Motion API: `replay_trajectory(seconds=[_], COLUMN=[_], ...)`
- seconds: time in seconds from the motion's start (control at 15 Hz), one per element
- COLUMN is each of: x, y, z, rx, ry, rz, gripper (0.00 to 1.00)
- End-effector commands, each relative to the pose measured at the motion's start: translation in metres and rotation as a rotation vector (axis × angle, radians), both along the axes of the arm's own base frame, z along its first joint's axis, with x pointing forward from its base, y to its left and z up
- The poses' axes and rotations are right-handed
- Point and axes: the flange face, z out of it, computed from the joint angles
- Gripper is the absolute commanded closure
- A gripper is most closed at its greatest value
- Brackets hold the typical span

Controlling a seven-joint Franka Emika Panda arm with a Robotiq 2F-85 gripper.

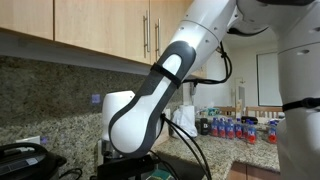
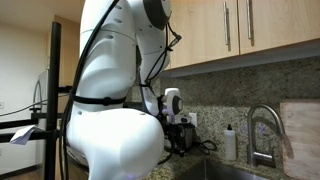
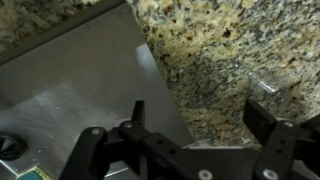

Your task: Push the faucet to the left

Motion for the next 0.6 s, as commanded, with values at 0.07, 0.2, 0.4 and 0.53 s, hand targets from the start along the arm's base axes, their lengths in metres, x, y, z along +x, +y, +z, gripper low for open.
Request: replay_trajectory(seconds=[0.07, 0.2, 0.4, 0.53], x=[0.006, 0.011, 0.018, 0.018], y=[-0.096, -0.15, -0.236, -0.289], z=[0.003, 0.011, 0.025, 0.032], rx=[-0.021, -0.052, -0.1, -0.096], ry=[-0.031, -0.073, -0.154, -0.181], rz=[-0.005, 0.018, 0.055, 0.048], gripper=[0.0, 0.0, 0.0, 0.0])
